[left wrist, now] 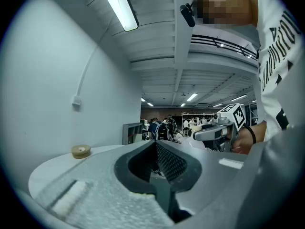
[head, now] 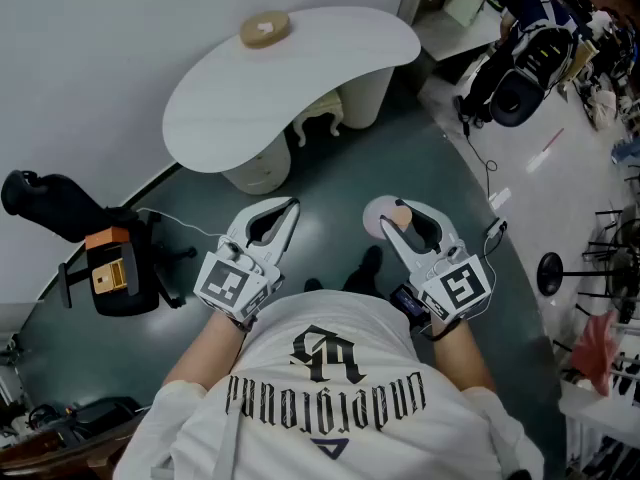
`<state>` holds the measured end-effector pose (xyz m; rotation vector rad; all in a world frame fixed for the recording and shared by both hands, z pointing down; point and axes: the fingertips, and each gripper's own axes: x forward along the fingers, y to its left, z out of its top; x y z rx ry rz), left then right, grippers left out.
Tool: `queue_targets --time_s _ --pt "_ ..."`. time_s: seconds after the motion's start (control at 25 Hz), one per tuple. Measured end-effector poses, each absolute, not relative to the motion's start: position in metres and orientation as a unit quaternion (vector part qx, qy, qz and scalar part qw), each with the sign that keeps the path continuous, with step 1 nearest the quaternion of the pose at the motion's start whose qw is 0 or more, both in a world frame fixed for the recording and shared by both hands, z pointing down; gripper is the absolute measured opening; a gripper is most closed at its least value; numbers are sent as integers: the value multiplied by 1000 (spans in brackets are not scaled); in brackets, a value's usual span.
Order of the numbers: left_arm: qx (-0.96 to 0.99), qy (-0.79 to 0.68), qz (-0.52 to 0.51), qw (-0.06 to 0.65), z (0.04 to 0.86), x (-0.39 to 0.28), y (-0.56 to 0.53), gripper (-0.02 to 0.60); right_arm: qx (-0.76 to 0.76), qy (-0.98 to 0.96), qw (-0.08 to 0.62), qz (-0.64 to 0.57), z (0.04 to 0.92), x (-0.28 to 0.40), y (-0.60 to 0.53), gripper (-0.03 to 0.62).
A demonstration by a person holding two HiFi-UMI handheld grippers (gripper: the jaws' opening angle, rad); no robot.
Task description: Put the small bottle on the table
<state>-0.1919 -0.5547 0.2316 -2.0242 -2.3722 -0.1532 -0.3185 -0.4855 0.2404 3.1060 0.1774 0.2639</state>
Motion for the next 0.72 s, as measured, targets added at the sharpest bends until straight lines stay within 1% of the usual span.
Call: queue_targets --time_s 0.32,0.72 --pt "-660 -749 -57 11 236 -190 -508 6 996 41 10 81 239 -315 -437 138" --pt "-679 -732 -53 13 243 -205 -413 6 997 21 19 77 237 -330 -334 138"
